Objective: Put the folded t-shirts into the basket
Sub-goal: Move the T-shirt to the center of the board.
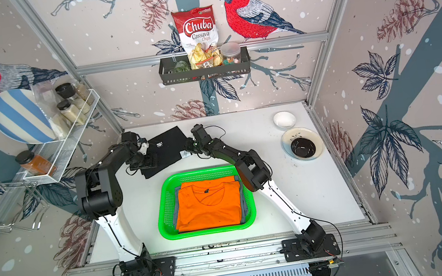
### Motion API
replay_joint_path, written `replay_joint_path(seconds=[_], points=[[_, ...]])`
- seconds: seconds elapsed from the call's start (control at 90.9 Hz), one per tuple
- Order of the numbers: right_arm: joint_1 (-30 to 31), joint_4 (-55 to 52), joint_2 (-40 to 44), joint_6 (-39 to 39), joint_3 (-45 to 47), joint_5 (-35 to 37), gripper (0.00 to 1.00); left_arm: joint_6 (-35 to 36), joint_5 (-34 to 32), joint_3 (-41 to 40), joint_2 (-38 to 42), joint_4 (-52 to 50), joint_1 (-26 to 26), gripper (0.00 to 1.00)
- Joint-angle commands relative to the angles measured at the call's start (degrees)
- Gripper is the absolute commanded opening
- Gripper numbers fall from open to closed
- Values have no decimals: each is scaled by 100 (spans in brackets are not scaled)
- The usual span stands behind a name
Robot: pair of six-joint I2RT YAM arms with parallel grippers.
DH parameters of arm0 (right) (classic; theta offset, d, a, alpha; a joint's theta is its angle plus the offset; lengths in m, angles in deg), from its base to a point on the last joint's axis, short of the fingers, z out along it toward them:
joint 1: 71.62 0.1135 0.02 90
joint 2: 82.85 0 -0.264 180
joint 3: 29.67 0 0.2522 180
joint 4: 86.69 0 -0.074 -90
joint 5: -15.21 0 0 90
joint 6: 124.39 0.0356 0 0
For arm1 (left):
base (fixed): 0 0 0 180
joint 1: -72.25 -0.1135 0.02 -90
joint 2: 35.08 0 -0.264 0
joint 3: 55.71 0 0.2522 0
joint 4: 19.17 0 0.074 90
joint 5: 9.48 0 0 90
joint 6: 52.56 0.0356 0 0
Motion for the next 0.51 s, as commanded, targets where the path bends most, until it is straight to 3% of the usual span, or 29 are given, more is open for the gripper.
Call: replay_joint_path(seconds=[0.0, 0.242, 0.495], points=[[-18, -1446, 377, 39, 485, 855, 20, 132, 96, 5, 196, -182, -3, 86], [-371, -1384, 1925, 432, 2904, 1143, 21, 284, 476, 82, 449, -398, 16, 87], [-680, -886, 3458, 945, 5235, 1379, 22, 354, 490, 716, 91, -766, 372, 86]])
